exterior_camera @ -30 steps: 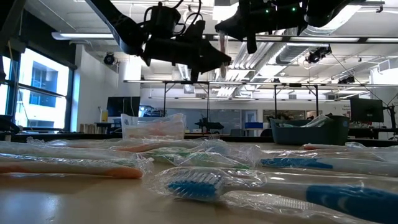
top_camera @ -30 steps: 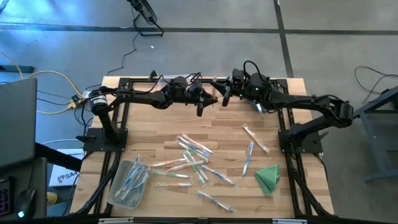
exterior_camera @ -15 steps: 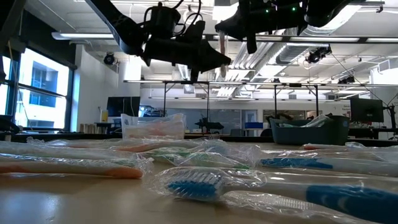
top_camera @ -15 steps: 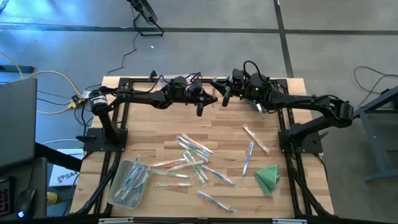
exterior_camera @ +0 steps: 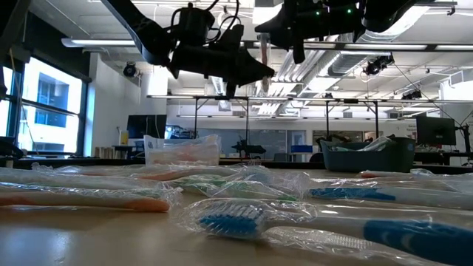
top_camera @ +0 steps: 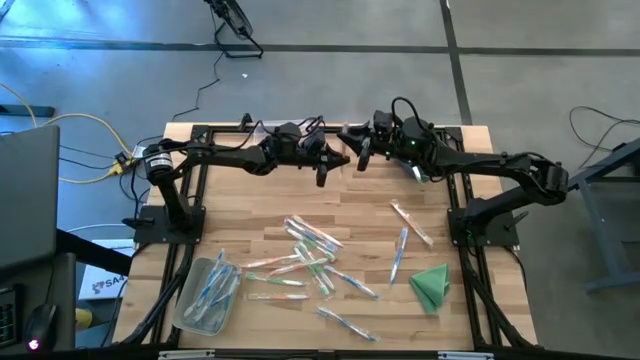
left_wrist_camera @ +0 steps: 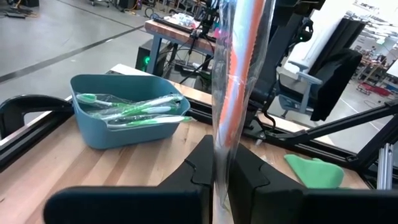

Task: Pick & Place Toothbrushes
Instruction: Put the orange toothbrush into the transparent bin

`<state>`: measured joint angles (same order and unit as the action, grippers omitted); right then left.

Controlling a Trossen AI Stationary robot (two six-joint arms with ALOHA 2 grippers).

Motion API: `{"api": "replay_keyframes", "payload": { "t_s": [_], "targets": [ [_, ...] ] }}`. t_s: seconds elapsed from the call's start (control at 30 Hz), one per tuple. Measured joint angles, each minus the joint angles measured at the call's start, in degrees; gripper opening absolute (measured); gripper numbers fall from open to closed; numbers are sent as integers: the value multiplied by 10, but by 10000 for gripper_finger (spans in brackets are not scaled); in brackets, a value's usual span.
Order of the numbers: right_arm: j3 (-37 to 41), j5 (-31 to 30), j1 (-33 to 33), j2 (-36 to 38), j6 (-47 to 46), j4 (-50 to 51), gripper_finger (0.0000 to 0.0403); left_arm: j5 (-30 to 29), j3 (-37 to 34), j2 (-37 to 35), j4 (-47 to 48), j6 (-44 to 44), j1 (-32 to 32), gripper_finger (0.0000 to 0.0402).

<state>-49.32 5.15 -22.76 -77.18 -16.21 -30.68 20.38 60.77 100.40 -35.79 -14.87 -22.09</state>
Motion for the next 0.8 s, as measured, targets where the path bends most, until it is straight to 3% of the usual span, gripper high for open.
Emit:
{"api": "replay_keyframes", "payload": {
  "t_s": [0.2,0.33,0.8],
  "targets": [
    [0,58,-1,2,0,1,172,0,0,0,12,0,0,13],
    [1,118,-15,26,0,18,196,3,0,-1,12,7,-4,13],
    [0,130,-81,198,45,180,191,39,0,-26,70,0,-83,12]
  ]
}}
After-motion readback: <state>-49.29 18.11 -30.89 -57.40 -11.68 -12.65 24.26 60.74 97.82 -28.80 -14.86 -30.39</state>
